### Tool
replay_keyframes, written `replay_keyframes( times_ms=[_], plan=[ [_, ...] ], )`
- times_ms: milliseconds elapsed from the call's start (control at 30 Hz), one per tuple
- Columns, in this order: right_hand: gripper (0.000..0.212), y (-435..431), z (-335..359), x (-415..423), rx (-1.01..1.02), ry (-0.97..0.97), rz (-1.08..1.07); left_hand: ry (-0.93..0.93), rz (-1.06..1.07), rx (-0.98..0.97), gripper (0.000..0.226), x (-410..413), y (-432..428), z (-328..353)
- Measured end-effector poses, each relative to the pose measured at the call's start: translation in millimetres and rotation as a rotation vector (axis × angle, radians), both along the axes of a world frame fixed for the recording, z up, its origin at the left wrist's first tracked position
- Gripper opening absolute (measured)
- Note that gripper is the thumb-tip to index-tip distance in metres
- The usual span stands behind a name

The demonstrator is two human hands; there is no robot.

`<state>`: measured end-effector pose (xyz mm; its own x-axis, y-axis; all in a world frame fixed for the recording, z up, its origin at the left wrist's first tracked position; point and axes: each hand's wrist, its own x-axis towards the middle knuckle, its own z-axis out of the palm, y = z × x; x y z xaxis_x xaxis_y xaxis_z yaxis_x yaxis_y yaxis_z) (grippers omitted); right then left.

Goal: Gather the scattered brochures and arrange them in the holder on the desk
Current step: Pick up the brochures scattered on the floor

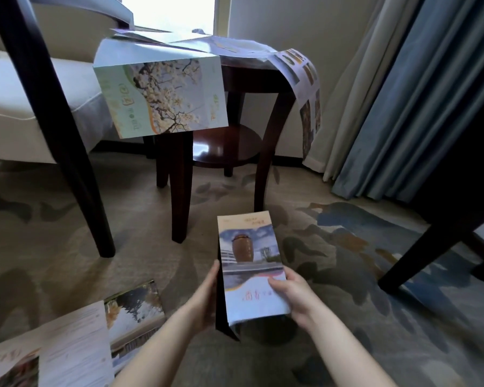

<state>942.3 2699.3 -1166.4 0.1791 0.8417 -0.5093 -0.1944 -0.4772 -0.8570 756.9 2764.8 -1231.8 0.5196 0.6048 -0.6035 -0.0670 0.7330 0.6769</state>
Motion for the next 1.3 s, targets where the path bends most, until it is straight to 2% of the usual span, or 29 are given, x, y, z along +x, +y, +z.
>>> replay_keyframes(
  times_ms=[33,100,233,300,367,433,467,533,600,667,767,833,867,933,967,1067,1133,1233,1300],
  plan=[
    [0.021,2.2,2.7,-0.7,0.003,0.002,0.001,-0.171,-0.014,-0.026,0.087,1.9,4.6,9.0],
    [0.022,5.4,1.1,-4.9,-0.007,-0.039,-0.01,-0.331,-0.01,-0.036,0.085,2.8,14.6,21.0],
    [0.038,3.7,-25.7,-21.8,-0.047,-0.23,-0.066,-0.147,-0.062,0.119,0.063,2.6,21.0,14.4],
    [0.049,0.6,-44.2,-28.8,-0.059,-0.228,-0.128,-0.032,-0.039,0.181,0.054,-1.7,18.1,1.6],
    [0.04,-5.1,-57.5,-35.0,-0.117,-0.12,-0.16,0.034,-0.001,0.157,0.049,-7.0,13.4,-9.3],
    [0.025,-11.5,-71.4,-39.1,-0.16,-0.122,-0.134,0.101,-0.007,0.12,0.042,-11.0,6.2,-20.6],
    [0.021,-14.6,-79.5,-41.8,-0.177,-0.147,-0.137,0.181,-0.01,0.112,0.039,-12.7,1.8,-25.9],
    [0.022,-21.5,-95.9,-47.9,-0.225,-0.235,-0.174,0.476,-0.073,0.169,0.034,-20.1,-5.1,-31.1],
    [0.026,-29.5,-114.6,-50.4,-0.28,-0.384,-0.184,0.86,-0.279,0.377,0.035,-41.1,-2.5,-30.0],
    [0.026,-38.1,-128.7,-50.4,-0.343,-0.477,-0.146,1.045,-0.408,0.536,0.042,-75.8,8.1,-21.1],
    [0.031,-41.5,-128.4,-54.6,-0.431,-0.634,-0.027,1.169,-0.439,0.572,0.034,-147.1,23.2,-4.2],
    [0.045,-33.1,-123.0,-59.8,-0.506,-0.888,0.061,1.251,-0.428,0.545,0.024,-198.0,25.4,-2.5],
    [0.048,-26.6,-116.7,-64.4,-0.534,-1.056,0.14,1.297,-0.391,0.525,0.027,-221.7,24.1,-4.6],
    [0.049,-10.1,-106.6,-83.3,-0.437,-1.345,0.304,1.37,-0.329,0.479,0.039,-263.8,16.7,-12.4],
    [0.049,-1.7,-103.2,-93.8,-0.332,-1.425,0.364,1.4,-0.326,0.472,0.044,-278.3,12.1,-17.3],
    [0.053,32.9,-100.6,-141.6,-0.039,-1.451,0.631,1.539,-0.328,0.485,0.055,-313.0,-4.0,-29.3],
    [0.057,52.0,-100.2,-183.0,0.065,-1.392,0.821,1.573,-0.272,0.447,0.057,-330.4,-15.2,-39.7],
    [0.053,59.8,-113.8,-236.0,0.007,-1.267,0.983,1.482,-0.138,0.219,0.063,-347.1,-34.5,-60.9],
    [0.061,57.2,-129.8,-258.5,-0.107,-1.15,1.006,1.387,-0.024,0.124,0.065,-349.2,-46.4,-72.6]
  ],
)
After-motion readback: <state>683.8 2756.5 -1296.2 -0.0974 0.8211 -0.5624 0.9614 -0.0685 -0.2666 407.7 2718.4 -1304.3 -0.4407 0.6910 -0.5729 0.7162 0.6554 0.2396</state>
